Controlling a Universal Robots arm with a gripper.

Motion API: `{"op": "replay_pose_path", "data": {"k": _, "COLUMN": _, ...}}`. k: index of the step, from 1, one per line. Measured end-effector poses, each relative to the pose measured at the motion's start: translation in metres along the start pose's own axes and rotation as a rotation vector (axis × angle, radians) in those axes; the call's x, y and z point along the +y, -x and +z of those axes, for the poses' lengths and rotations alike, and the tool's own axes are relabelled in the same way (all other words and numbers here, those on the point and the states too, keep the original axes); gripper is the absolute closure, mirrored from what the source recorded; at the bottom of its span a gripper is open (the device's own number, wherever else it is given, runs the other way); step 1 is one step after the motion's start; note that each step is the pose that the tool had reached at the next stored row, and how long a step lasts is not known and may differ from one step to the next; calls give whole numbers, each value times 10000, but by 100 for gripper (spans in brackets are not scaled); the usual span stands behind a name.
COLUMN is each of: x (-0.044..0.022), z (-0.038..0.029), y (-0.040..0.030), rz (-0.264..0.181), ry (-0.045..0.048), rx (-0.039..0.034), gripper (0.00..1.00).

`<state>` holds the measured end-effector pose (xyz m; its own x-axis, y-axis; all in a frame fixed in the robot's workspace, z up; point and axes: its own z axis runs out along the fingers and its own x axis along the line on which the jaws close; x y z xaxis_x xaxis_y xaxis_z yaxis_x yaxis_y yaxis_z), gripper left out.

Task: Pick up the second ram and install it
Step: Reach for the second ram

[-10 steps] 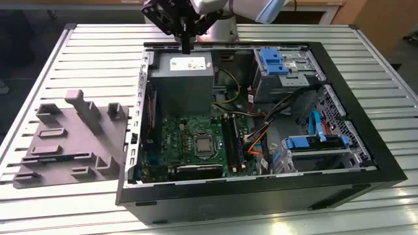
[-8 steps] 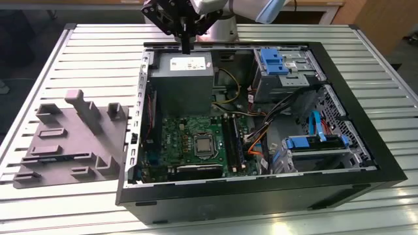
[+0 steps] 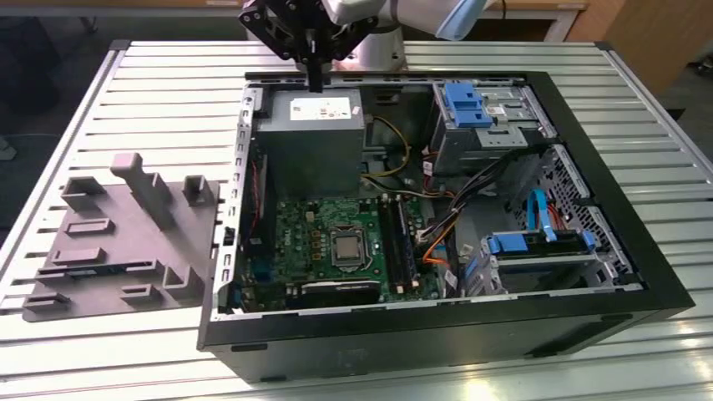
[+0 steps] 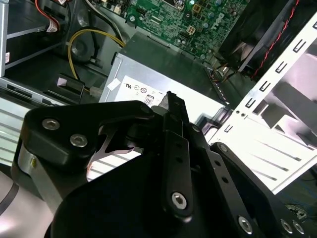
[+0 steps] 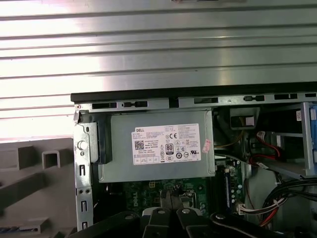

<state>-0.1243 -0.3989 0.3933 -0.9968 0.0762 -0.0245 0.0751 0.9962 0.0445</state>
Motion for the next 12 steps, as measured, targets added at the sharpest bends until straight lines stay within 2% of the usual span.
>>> {"op": "replay_pose_path", "data": {"k": 12, "x": -8, "z": -3, "y": -102, "rz": 1, "ry": 0, "rx": 0, "gripper": 89}}
